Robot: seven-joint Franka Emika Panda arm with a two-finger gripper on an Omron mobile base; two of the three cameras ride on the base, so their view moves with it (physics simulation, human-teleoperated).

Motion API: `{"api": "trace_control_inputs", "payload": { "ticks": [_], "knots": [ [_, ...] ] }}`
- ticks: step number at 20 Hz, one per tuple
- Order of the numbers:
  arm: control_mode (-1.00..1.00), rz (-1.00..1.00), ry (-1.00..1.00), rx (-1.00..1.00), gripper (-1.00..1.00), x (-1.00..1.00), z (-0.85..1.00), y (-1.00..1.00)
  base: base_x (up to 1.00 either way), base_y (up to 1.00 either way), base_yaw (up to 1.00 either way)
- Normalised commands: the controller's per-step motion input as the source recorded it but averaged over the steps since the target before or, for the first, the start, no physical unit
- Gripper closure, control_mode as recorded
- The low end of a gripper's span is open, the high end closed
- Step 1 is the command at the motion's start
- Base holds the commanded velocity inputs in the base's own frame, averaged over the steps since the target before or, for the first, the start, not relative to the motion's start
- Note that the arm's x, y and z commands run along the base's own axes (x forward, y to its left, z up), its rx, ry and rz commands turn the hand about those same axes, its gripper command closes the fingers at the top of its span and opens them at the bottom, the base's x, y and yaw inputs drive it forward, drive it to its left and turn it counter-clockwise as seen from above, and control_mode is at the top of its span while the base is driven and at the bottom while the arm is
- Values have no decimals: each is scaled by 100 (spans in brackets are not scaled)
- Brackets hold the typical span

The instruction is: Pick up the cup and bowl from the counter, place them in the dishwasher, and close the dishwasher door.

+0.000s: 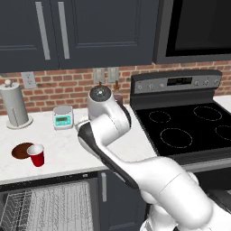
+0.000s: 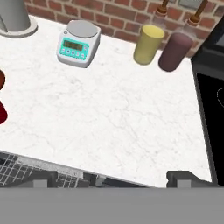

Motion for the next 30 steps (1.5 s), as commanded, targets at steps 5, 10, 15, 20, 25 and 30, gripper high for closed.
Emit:
{"api": "trace_control_inputs", "payload": {
  "ticks": [5, 10, 15, 20, 25, 30],
  "knots": [
    [-100, 0, 26, -1, -100, 37, -5, 37, 0, 0, 0],
    [-100, 0, 25, 0, -100, 31, -28, 0, 0, 0, 0],
    [-100, 0, 8, 0, -100, 27, -57, 0, 0, 0, 0],
    [-100, 0, 0, 1, -100, 23, -57, 8, 0, 0, 0],
    [-100, 0, 0, 2, -100, 6, -32, 31, 0, 0, 0],
    [-100, 1, -1, 3, -100, 1, -16, 61, 0, 0, 0]
  ]
}}
